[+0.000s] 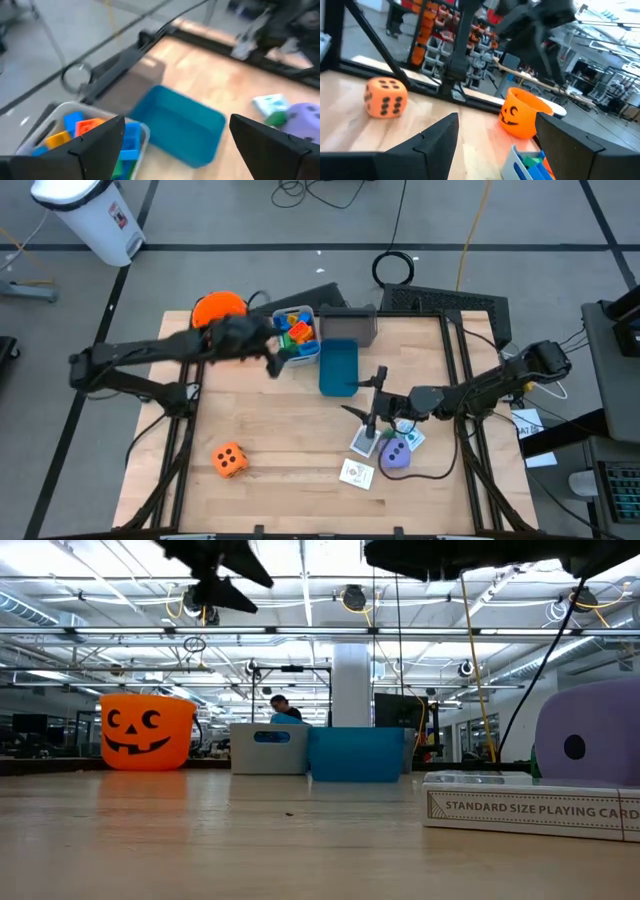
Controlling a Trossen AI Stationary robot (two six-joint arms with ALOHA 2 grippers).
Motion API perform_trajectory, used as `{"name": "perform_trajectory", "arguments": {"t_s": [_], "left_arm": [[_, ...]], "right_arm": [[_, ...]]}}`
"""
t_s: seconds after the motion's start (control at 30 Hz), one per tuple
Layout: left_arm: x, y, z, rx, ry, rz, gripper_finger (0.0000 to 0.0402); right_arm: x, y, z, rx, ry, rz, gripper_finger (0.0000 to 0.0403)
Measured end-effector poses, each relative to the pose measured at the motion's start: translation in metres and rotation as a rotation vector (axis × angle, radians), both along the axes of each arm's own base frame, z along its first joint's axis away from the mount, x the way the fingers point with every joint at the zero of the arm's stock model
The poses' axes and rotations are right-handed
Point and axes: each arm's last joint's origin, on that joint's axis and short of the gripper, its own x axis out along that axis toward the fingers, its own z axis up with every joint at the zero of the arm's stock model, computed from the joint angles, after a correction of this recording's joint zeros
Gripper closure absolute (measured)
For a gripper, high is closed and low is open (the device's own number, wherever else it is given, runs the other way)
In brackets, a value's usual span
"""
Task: Pick & Place Toys
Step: Put the white and blue deck of cards into the black bin
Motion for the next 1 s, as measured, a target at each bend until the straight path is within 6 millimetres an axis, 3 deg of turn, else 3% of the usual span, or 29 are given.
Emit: {"name": "perform_trajectory", "arguments": {"t_s": [0.13, 0.33, 0.5, 0.63, 0.8, 1.0], "left_arm": [[-0.024, -0.021, -0.034, 0.027, -0.140, -0.062, 0.0028], [-0.049, -0.035, -0.078, -0.016, -0.260, -0.086, 0.0030], [-0.057, -0.035, -0.104, -0.064, -0.247, -0.066, 0.0034], [-0.058, -0.034, -0.114, -0.095, -0.230, -0.031, 0.0028], [-0.056, -0.034, -0.118, -0.130, -0.224, -0.001, 0.0024], [-0.056, -0.034, -0.118, -0.139, -0.228, 0.004, 0.0034]], "right_arm": [[-0.010, 0.006, 0.006, 0.039, 0.020, -0.003, 0.0147], [-0.048, 0.011, 0.013, 0.076, 0.180, -0.264, 0.0147], [-0.080, 0.016, 0.012, 0.326, 0.371, -0.285, 0.0136], [-0.091, 0.016, -0.007, 0.526, 0.614, -0.277, 0.0110], [-0.106, 0.014, -0.041, 0.638, 0.947, -0.378, 0.0093], [-0.109, 0.019, -0.074, 0.813, 1.065, -0.395, 0.0096]]}}
